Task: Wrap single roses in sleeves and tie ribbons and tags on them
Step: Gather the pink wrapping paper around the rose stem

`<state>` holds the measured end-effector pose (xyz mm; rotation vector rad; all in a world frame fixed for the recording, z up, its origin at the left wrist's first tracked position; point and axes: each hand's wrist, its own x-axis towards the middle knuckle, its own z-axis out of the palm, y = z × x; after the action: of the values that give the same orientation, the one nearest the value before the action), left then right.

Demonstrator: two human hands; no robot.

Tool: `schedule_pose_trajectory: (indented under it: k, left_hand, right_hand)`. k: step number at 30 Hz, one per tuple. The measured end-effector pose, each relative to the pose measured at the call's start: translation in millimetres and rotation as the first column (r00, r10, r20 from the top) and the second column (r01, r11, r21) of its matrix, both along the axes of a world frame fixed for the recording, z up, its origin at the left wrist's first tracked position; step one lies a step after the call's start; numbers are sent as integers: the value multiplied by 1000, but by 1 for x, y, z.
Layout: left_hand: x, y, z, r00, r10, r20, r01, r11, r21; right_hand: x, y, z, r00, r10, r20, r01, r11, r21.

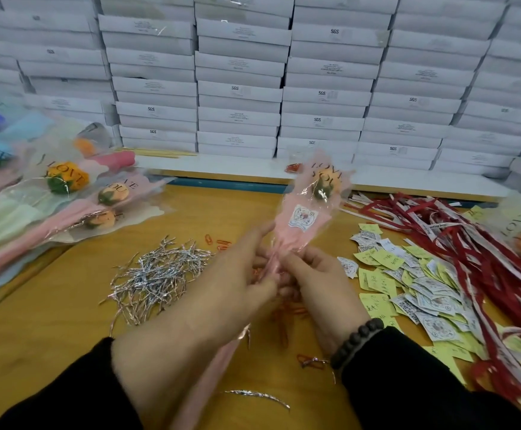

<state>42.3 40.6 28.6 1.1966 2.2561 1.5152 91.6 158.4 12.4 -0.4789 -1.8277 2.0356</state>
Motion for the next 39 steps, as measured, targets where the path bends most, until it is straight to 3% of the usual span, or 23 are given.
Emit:
schedule_pose_trajectory:
  k: [2,5,9,11,18,28,35,39]
  left_hand:
    - [2,0,1,995,-36,91,35,999,13]
    - [0,-3,3,968,25,251,-42,997,60]
    - [-5,-5,-6,846,6,533,-58,995,81]
    - [-7,-6,-9,804,-33,594,-47,992,120]
    - [-13,-4,-17,813,6,582,-149,969,197]
    - [-13,-5,-16,804,35,593,-213,949,233]
    - [-13,-4,-18,849,75,524,-235,940,246]
    - [-15,-5,-18,822,66,565,-245,937,247]
  right_hand:
    - [0,6,1,1000,-25,3,25,999,-25]
    - [2,11,2,1000,-5,19,6,999,-39]
    - [3,10,-1,998,60,15,-61,997,51]
    - [3,8,-2,996,94,-5,-93,994,60]
    - [4,8,-4,977,210,32,-211,977,19]
    - [6,12,-3,993,115,-21,-115,993,1]
    - [7,8,-4,965,236,117,-245,967,65]
    - [8,9,-2,977,197,85,-200,979,34]
